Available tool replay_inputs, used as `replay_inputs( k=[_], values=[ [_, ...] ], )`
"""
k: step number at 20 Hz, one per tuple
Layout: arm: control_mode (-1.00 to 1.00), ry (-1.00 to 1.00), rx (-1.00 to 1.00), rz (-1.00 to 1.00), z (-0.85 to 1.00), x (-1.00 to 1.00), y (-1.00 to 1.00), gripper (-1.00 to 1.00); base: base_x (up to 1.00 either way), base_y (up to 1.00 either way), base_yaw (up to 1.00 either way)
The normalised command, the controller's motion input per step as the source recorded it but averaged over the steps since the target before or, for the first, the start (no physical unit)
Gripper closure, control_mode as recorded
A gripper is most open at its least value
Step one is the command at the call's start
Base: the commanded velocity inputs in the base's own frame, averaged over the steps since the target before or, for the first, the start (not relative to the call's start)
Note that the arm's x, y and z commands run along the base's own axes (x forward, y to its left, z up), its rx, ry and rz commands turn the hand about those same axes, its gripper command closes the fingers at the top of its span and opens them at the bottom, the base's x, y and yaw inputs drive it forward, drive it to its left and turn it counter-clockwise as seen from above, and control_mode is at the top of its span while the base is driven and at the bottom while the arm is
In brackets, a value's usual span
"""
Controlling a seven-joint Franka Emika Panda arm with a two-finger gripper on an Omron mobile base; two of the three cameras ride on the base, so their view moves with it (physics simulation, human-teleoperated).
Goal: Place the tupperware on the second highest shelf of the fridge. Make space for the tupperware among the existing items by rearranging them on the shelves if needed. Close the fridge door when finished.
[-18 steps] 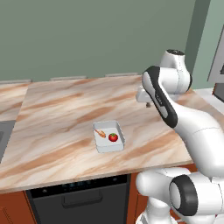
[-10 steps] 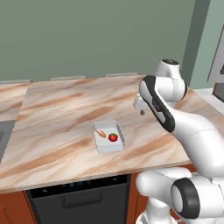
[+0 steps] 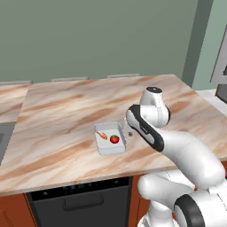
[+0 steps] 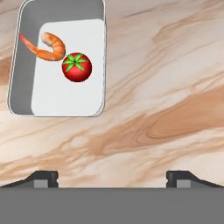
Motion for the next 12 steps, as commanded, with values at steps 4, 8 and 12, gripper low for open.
replay_inputs(
  k=[4,8,12],
  values=[
    [-1.0,0.01,0.0,0.0,-0.37,0.33,0.3,-1.0,0.0,0.0,0.0],
    [-1.0,0.0,0.0,0.0,-0.04,0.4,0.04,-1.0,0.0,0.0,0.0],
    [-1.0,0.0,0.0,0.0,-0.06,0.37,0.0,-1.0,0.0,0.0,0.0]
  ],
)
